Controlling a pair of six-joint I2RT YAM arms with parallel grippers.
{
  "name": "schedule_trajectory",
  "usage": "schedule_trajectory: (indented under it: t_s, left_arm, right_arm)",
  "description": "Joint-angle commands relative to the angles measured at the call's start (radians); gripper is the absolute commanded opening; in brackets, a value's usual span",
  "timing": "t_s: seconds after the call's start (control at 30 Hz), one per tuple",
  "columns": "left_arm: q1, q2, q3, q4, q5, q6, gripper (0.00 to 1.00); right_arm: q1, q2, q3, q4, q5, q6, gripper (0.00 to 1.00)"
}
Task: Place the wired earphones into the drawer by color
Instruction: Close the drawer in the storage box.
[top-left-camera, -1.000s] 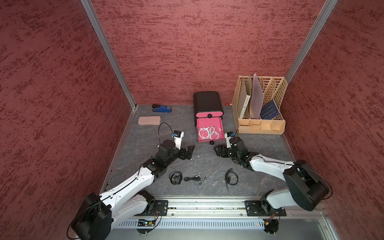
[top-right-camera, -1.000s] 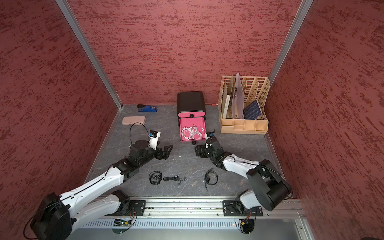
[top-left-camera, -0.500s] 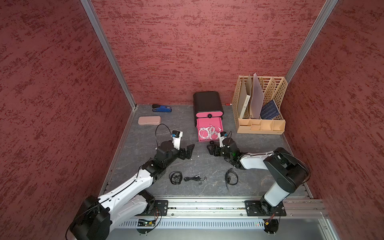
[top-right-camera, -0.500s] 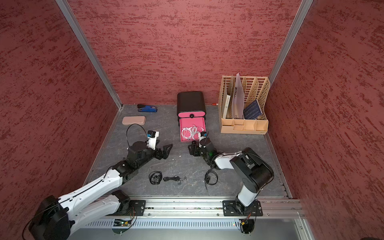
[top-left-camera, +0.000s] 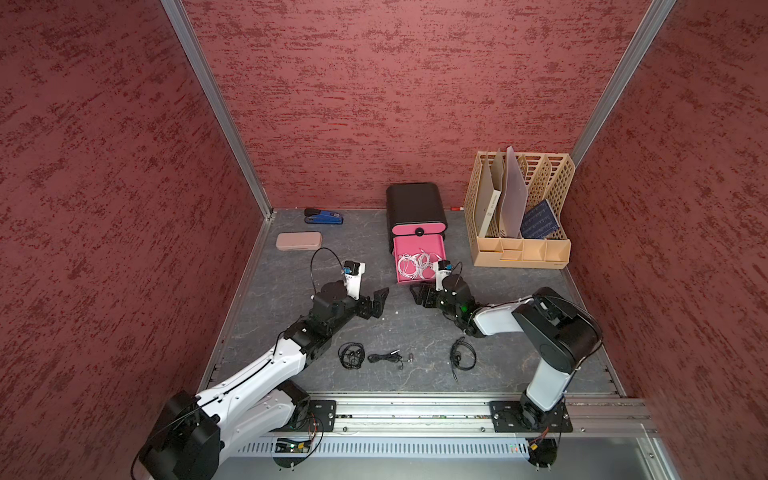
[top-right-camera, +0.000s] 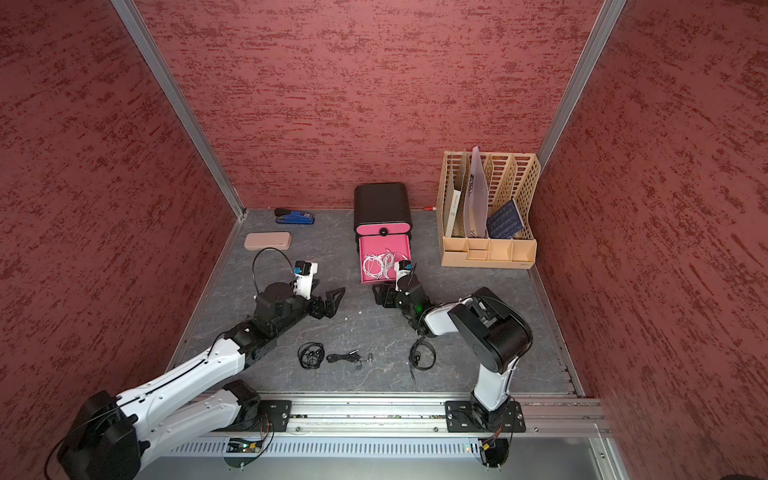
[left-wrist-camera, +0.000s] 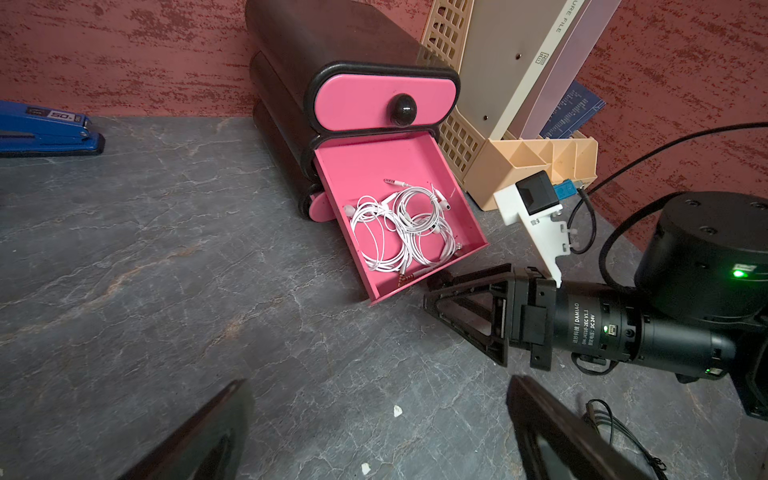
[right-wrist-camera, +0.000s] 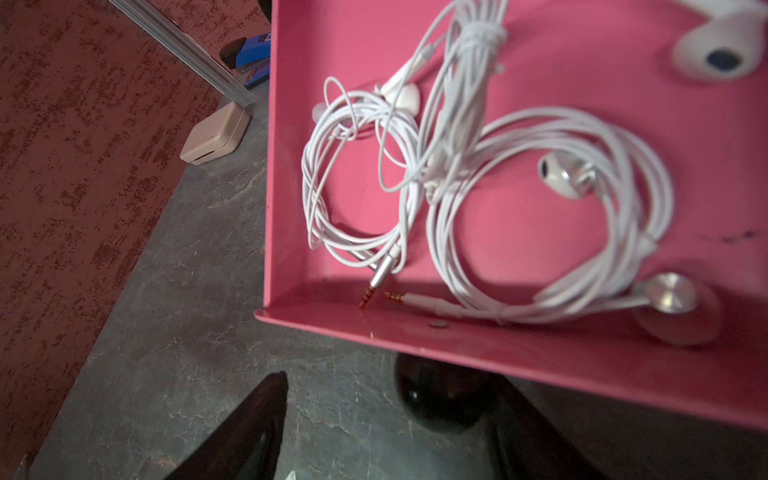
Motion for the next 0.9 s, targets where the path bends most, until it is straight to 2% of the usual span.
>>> schedule_trajectory:
  t_s: [0.0,0.87]
  left_arm:
    - [0.006,-0.007,-0.006,0.028,-0.008,0.011,1.0]
    - [0.005,-0.015,-0.006,0.024,-0.008,0.011,1.0]
  right_arm:
    - [0.005,0.001,0.039,0.055,0.031,-0.012,0.77]
    - [0.006,-0.093,0.113,-0.07,0.056,-0.054,0.76]
